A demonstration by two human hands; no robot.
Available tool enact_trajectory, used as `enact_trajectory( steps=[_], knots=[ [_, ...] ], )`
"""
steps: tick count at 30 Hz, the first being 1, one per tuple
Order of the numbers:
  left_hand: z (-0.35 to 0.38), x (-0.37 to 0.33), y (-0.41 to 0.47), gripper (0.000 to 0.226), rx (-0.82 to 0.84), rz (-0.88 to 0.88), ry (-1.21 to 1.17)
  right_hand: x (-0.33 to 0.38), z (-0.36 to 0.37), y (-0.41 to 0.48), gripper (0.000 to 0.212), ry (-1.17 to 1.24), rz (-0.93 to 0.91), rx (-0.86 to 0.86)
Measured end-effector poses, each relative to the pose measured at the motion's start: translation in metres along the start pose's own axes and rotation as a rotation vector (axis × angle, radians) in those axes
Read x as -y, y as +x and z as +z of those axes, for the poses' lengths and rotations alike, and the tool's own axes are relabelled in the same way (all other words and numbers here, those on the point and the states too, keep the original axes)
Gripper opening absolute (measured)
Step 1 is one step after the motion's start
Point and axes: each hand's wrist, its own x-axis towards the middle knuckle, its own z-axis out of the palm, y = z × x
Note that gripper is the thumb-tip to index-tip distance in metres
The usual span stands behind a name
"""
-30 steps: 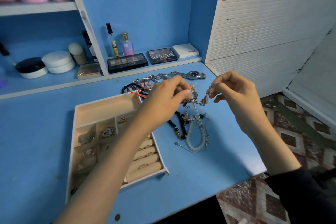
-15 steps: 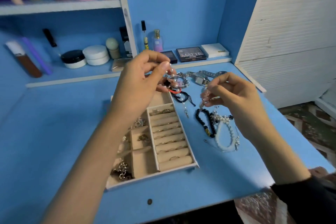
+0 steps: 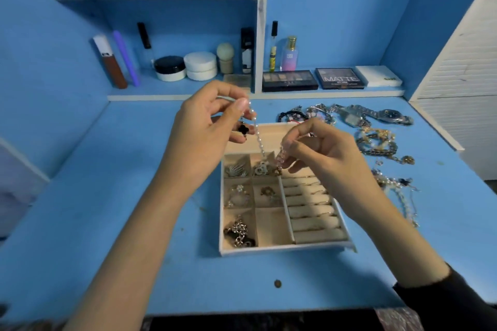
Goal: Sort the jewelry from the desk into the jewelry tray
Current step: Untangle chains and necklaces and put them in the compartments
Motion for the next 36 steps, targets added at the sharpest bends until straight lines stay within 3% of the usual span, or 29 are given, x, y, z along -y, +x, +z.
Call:
enact_trajectory(
  steps=[11,17,22,36],
  knots=[
    [-0.012,0.006,-0.008,0.008,-0.021,-0.037,-0.04,-0.012,0.017,-0.004,0.005,-0.299,0.024,0.112],
    [-0.008,0.005,-0.011,0.009,0.018,-0.05,-0.072,-0.022,0.011,-0.005,0.007,-0.712,-0.184,0.139],
    [0.0,0.001,-0.017,0.007,0.078,-0.067,-0.07,-0.022,0.001,-0.008,0.019,-0.601,-0.133,0.031],
    [0.018,0.012,-0.047,0.005,0.357,-0.286,-0.056,-0.025,-0.015,-0.016,0.014,-0.507,-0.09,-0.03]
  ],
)
